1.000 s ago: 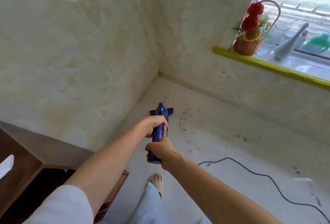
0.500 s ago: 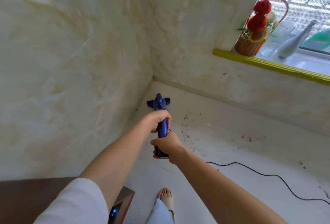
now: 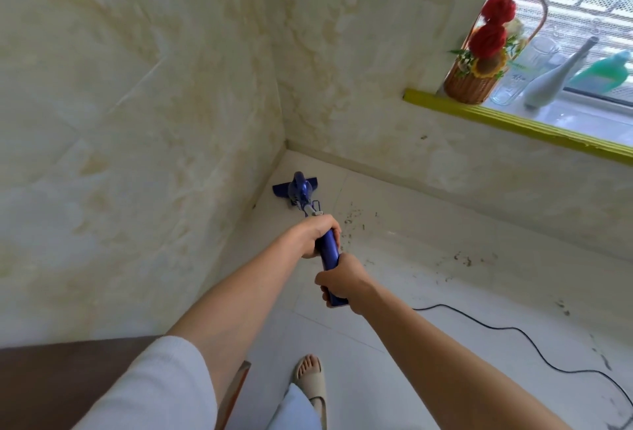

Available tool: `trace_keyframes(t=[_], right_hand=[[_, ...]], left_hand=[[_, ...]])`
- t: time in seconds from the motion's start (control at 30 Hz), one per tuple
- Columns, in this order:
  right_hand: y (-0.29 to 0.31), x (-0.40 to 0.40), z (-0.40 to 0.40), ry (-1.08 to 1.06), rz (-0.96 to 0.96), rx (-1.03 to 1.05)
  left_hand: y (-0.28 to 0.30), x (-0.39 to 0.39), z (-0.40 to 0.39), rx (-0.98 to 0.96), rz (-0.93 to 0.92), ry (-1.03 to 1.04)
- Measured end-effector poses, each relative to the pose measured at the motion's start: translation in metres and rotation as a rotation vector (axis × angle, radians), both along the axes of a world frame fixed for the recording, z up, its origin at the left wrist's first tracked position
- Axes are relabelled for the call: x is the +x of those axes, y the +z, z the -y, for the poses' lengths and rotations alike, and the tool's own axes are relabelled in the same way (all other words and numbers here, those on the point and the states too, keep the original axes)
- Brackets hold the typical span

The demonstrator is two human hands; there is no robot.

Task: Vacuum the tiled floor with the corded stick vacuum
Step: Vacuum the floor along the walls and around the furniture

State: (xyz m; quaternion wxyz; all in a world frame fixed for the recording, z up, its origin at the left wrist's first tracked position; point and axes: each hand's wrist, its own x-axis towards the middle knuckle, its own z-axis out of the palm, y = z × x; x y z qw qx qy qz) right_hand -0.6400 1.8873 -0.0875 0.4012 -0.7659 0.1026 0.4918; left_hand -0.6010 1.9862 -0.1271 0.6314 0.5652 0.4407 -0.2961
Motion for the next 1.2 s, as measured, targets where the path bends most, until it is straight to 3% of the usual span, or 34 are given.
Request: trace_keyframes(t=[0.2,0.57,0.97,1.2], right_hand=[[0.022,-0.032,0.017,-0.035,-0.043,0.017],[0.041,-0.118,-0.017,-0.267,-0.254,0.303],[0.004,-0.082,-0.070,-0.265,-0.190,0.235],[-0.023,-0.036,-0.061,-0.182,-0.113,0.113]], left_hand=[[0.017,-0.030,0.018,-0.034,-0.005,0.000],[0.053,-0.094,-0.014,-0.085,-0.156,-0.132],[0.025,-0.058,-0.054,0.035,-0.112,-0.153],[-0.006,-0.024,-0.047,-0.025,-0.020,-0.014]])
